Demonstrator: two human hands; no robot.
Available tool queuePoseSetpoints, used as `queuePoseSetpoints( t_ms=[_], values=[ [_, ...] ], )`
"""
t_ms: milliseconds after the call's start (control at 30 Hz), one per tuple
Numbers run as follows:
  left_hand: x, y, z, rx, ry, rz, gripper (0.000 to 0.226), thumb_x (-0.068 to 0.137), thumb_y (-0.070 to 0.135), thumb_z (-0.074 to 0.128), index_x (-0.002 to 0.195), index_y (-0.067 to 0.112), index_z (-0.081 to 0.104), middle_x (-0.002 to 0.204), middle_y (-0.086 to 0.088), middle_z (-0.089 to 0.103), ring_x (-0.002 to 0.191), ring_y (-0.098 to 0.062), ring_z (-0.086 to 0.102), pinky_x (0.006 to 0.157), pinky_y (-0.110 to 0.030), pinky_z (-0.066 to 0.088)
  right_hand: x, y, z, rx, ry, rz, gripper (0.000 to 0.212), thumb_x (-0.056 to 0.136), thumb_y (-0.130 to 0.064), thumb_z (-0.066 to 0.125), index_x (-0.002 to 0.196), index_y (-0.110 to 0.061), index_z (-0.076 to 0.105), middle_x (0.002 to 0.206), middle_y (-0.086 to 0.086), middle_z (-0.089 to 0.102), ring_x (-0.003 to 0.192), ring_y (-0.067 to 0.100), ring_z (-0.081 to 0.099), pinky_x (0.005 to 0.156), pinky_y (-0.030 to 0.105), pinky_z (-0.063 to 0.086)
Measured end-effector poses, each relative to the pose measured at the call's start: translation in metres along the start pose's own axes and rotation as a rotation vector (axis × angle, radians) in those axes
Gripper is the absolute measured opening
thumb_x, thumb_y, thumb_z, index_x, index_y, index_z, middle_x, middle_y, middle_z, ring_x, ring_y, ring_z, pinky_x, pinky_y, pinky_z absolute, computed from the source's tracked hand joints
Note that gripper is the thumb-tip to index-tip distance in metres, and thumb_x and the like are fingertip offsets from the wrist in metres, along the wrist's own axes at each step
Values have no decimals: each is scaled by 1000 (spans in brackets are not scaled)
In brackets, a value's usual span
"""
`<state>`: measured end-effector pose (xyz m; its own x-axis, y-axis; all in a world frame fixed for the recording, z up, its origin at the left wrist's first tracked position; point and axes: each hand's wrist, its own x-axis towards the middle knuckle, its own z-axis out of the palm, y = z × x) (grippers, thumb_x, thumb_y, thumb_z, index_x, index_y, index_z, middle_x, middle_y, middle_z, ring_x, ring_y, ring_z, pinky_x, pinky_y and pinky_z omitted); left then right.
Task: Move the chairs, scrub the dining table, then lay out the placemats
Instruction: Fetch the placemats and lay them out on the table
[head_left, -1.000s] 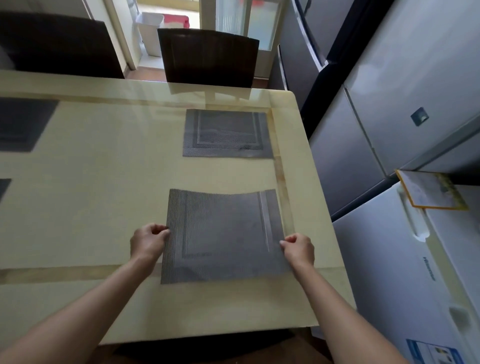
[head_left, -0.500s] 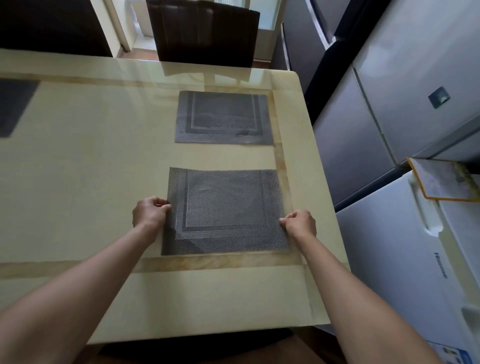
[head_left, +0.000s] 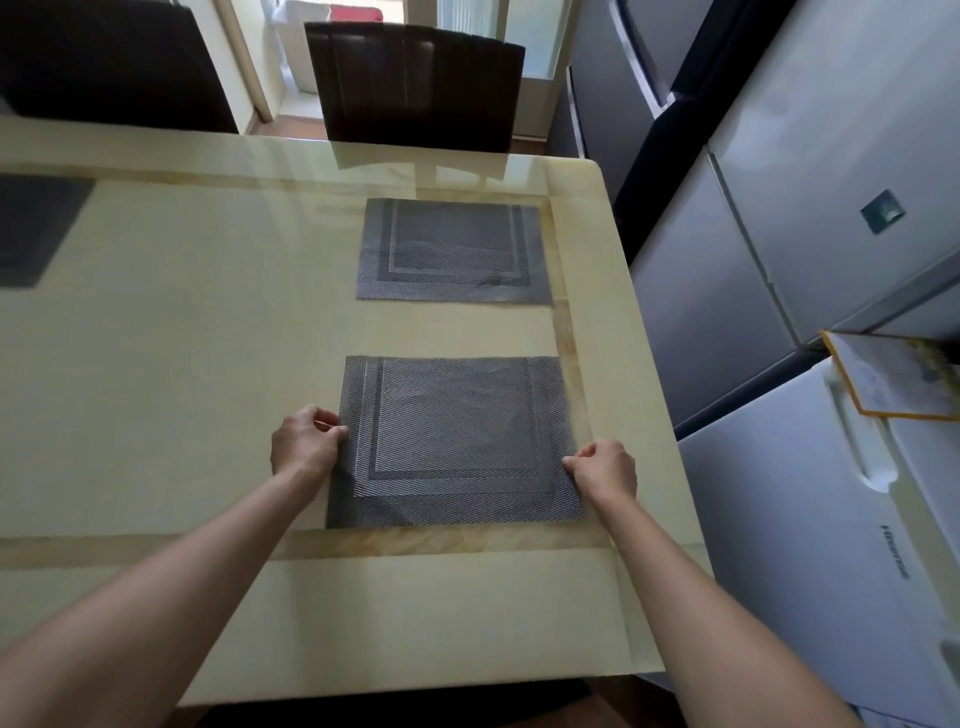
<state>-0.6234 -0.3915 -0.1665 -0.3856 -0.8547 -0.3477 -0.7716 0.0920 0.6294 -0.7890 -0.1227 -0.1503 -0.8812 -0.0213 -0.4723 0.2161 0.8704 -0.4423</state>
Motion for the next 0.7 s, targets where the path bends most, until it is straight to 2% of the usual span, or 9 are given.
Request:
queuePoseSetpoints(
  t_ms=[200, 367, 500, 567, 633, 700],
  values=[
    [1, 0, 0, 12, 4, 13, 11, 83, 19, 70, 91, 13, 67, 93, -10, 70, 88, -26, 63, 79, -32, 50, 1, 2, 3, 5, 15, -4, 19, 84, -22, 69, 93, -5, 70, 103, 13, 70, 99, 28, 63, 78, 25, 44],
    [2, -2, 2, 25, 7, 19, 13, 84, 20, 69, 94, 13, 67, 96, -11, 70, 90, -28, 63, 81, -35, 51, 1, 4, 5, -23, 28, -23, 21, 85, -23, 68, 96, -5, 69, 105, 13, 69, 101, 29, 62, 79, 26, 44],
    [-1, -2, 2, 60, 17, 33, 25, 84, 21, 69, 105, 11, 62, 105, -13, 66, 97, -30, 60, 84, -37, 48, 1, 6, 6, -37, 39, -54, 23, 86, -22, 67, 101, -5, 64, 107, 13, 67, 103, 29, 59, 79, 27, 42],
    [-8, -5, 2, 159, 44, 161, 35, 83, 21, 70, 114, 11, 58, 112, -14, 59, 105, -30, 53, 89, -40, 44, -4, 10, 6, -61, 84, -143, 23, 87, -19, 64, 106, -6, 59, 111, 14, 63, 105, 30, 56, 84, 30, 42],
    [-21, -10, 3, 227, 19, 377, 41, 82, 20, 70, 121, 14, 58, 119, -11, 55, 112, -29, 47, 95, -39, 39, -12, 15, 8, -147, 128, -342, 28, 88, -13, 61, 115, -8, 58, 117, 14, 56, 110, 29, 50, 90, 31, 41],
    [-31, -16, 4, 294, -68, 518, 46, 81, 22, 71, 125, 21, 58, 128, -5, 52, 118, -26, 42, 97, -38, 37, -20, 18, 12, -281, 112, -565, 38, 89, -13, 60, 127, -14, 57, 128, 11, 50, 116, 27, 44, 97, 31, 39]
  ],
)
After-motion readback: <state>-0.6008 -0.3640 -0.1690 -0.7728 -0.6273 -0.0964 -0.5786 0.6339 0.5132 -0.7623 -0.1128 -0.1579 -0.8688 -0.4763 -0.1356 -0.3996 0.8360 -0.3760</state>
